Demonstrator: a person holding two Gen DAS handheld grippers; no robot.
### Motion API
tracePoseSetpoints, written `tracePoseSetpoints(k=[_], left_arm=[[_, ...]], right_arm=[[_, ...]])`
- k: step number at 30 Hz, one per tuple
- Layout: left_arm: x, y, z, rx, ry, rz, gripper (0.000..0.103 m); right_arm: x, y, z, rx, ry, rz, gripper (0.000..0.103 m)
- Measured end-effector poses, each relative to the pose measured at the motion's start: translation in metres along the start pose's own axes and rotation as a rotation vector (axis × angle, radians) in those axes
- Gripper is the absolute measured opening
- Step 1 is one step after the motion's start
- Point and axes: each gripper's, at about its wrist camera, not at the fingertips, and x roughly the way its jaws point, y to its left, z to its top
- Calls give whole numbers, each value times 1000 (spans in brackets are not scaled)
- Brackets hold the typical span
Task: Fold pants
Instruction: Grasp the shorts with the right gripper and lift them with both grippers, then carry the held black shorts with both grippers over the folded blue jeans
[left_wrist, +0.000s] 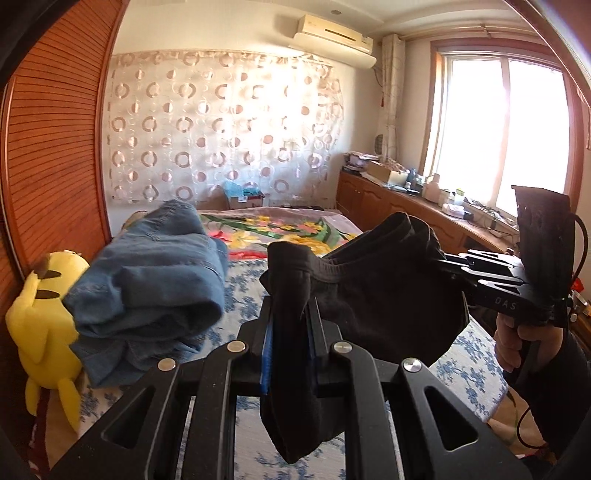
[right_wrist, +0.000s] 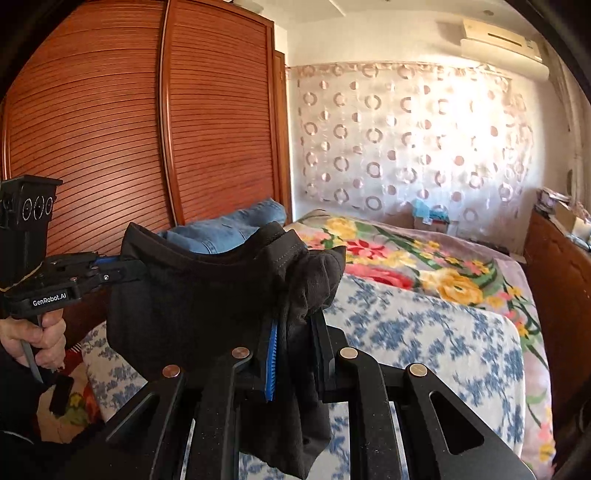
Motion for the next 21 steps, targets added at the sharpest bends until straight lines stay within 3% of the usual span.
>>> tracePoseSetpoints(k=[10, 14, 21], left_arm=[[12, 18, 19, 1, -14, 71, 16], [16, 21, 28, -9, -26, 64, 16], [9, 28, 49, -11, -92, 99, 16]], right_arm=[[45, -21, 18, -31, -27, 62, 15], [57, -33, 26, -32, -38, 69, 15], [74, -41, 64, -87, -71, 77, 15]])
